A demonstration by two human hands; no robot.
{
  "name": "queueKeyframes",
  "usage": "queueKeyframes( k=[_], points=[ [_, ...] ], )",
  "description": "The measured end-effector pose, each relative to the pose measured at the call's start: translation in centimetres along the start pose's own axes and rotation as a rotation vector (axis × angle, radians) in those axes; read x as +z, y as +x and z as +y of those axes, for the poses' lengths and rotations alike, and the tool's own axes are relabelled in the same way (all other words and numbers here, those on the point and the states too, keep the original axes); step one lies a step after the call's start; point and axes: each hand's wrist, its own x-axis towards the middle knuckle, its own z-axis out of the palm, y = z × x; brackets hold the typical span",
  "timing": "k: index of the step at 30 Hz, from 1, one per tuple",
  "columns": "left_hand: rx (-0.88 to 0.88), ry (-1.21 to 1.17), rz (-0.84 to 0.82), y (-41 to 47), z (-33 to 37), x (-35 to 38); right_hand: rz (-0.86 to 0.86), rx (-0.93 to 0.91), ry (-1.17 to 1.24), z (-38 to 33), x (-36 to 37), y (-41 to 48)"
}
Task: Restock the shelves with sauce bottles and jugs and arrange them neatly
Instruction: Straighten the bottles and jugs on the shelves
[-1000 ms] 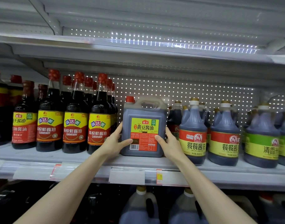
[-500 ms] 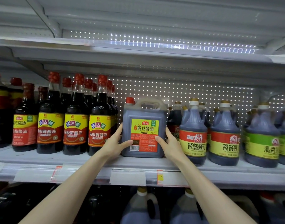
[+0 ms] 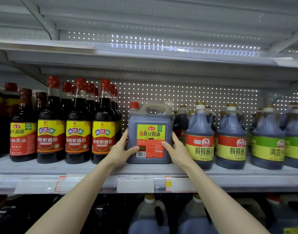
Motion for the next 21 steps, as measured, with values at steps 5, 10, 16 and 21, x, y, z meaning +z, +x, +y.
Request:
queueKeyframes(
  k=[5, 10, 16, 21],
  points=[
    [-0.020, -0.021, -0.004, 0.1, -0.2, 0.0, 0.001, 0.000, -0.002, -0.3, 0.0, -0.3],
    [-0.034, -0.013, -0.015, 0.0, -0.2, -0.2, 0.007, 0.011, -0.012, -1.1, 0.1, -0.8],
    [-0.117, 0.053, 0.107, -0.3, 1.8, -1.1, 0.099, 0.005, -0.011, -3.7, -1.1, -3.3],
    [0.019, 0.064, 0.275, -2.6, 5.9, 0.3, 0.260, -0.032, -0.023, -3.6, -4.5, -6.4]
  ],
)
